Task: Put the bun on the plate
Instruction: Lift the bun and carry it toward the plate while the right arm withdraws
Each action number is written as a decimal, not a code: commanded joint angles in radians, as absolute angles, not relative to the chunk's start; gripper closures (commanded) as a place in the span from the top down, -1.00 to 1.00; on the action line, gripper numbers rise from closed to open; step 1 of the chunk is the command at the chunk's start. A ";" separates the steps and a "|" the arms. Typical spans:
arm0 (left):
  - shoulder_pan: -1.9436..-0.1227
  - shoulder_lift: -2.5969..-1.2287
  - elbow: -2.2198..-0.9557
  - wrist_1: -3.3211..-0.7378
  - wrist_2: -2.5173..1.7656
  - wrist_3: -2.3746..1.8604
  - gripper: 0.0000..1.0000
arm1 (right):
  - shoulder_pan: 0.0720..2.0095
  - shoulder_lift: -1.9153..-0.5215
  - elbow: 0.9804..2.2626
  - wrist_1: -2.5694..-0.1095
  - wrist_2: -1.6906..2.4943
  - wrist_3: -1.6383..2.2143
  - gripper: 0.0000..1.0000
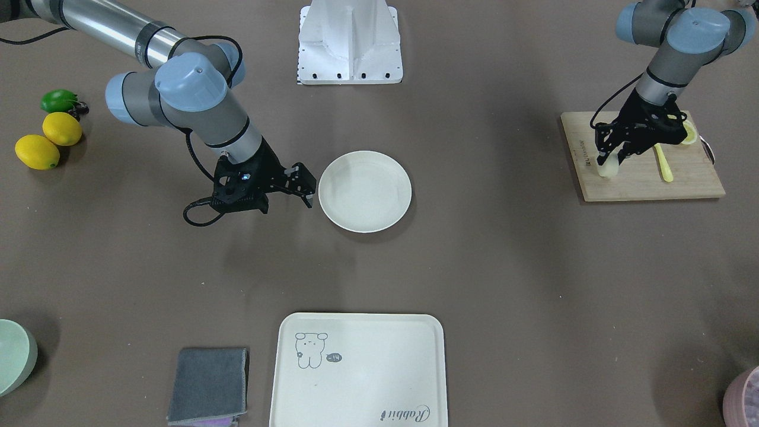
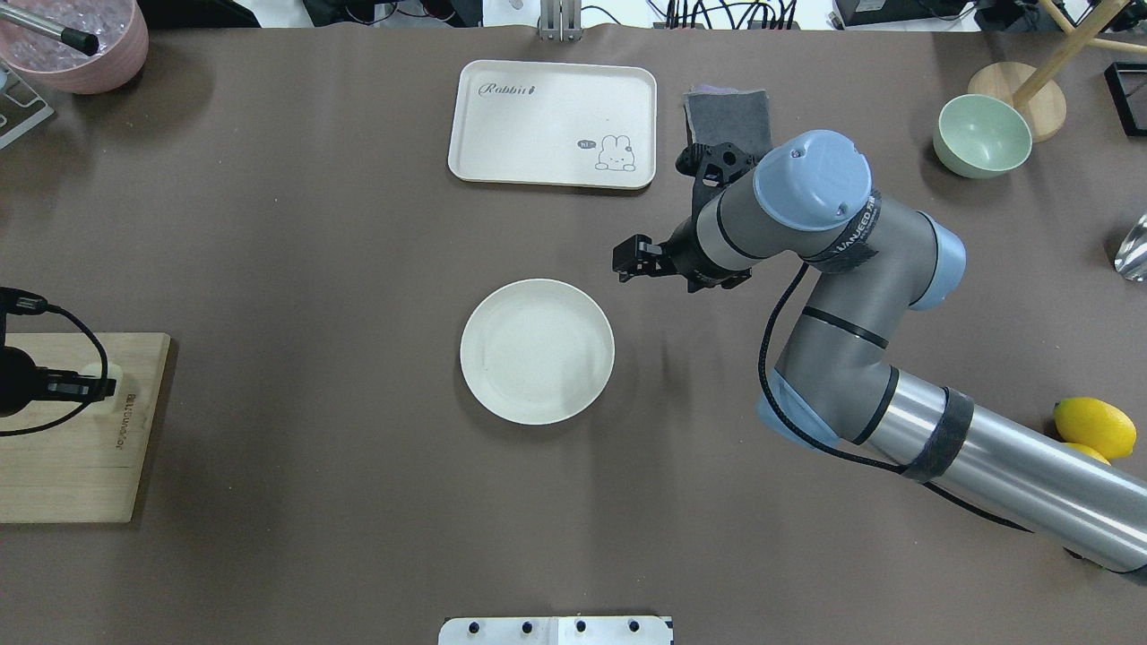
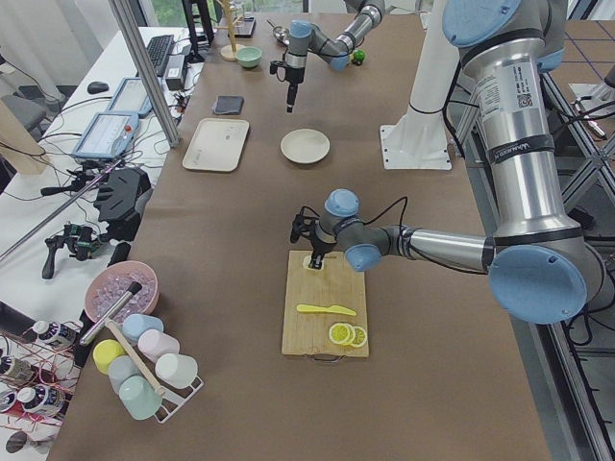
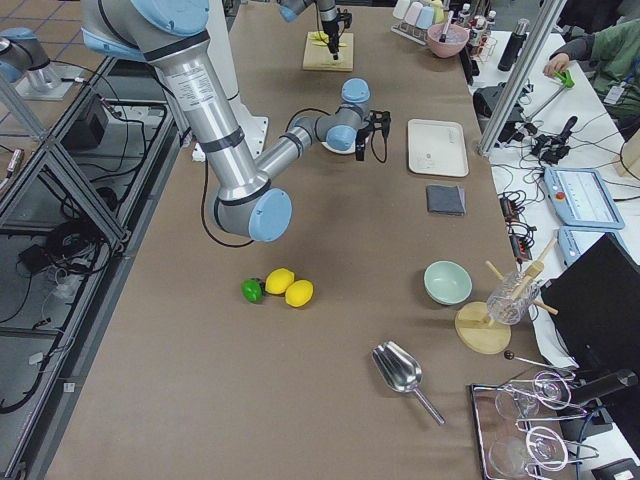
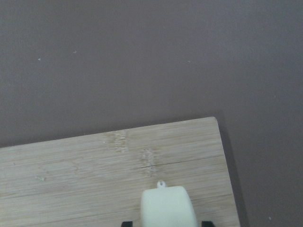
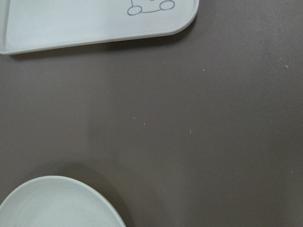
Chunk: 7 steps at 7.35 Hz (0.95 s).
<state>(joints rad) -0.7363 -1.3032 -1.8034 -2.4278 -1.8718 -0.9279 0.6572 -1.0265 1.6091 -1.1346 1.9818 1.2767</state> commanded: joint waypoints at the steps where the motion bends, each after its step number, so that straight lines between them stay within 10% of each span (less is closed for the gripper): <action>1: -0.741 -1.308 -1.805 -2.428 -1.875 -0.924 -0.38 | 0.686 -1.028 1.617 -1.141 2.017 1.276 0.99; 7: -0.853 -1.668 -1.914 -2.008 -1.911 -0.940 -0.38 | 0.897 -1.179 1.812 -1.417 2.187 1.102 0.99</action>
<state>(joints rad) -0.8478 -1.5419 -1.9040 -2.1577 -1.9127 -0.9299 0.8447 -1.1410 1.7773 -1.3388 2.1546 1.1965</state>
